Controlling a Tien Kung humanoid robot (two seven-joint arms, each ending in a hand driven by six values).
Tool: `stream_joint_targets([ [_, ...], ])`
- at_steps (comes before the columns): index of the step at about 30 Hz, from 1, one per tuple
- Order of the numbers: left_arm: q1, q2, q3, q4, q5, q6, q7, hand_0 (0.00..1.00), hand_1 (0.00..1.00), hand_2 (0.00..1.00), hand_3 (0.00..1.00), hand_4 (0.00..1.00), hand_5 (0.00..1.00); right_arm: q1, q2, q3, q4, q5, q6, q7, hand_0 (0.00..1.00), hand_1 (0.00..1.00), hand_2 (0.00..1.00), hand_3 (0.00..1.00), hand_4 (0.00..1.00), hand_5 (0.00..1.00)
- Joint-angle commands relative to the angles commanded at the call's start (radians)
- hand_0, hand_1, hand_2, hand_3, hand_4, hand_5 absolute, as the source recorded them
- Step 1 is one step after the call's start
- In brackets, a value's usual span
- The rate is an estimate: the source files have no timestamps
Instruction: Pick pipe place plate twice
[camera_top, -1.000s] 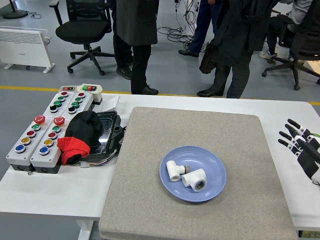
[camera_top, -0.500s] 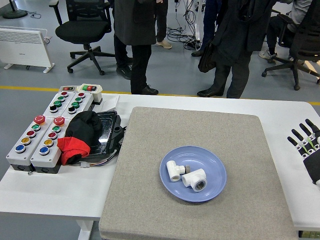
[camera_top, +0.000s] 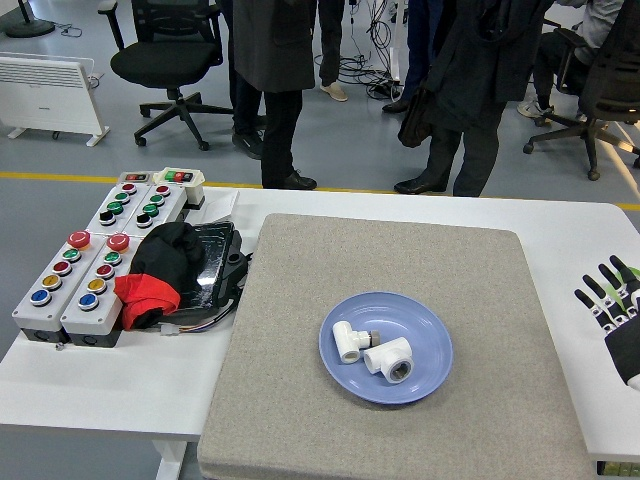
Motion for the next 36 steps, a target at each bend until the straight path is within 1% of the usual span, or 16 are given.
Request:
stream_joint_targets([
  [13,-0.001,0.000,-0.002,0.000,0.005,-0.003,0.001,0.725,0.747,0.701,0.648,0.400,0.998,-0.032,0.009,0.005,-0.001,-0.001,-0.009,0.016,0.868,0.830,0.907,0.842,0.622,0.702],
  [25,0.000,-0.002,-0.003,0.000,0.006,-0.004,0.002,0.725,0.747,0.701,0.647,0.400,0.998,-0.033,0.009,0.009,0.000,0.007,-0.014,0.024,0.862,0.825,0.896,0.837,0.614,0.693],
  [32,0.003,-0.003,-0.005,0.000,0.011,-0.005,0.002,0.725,0.747,0.701,0.646,0.400,0.998,-0.040,0.007,0.008,0.002,0.020,-0.026,0.020,0.852,0.814,0.883,0.830,0.611,0.689],
  [36,0.006,-0.004,-0.006,0.000,0.014,-0.005,0.001,0.725,0.747,0.701,0.646,0.400,0.998,-0.047,0.008,0.008,0.002,0.047,-0.038,0.029,0.852,0.814,0.883,0.830,0.611,0.689],
])
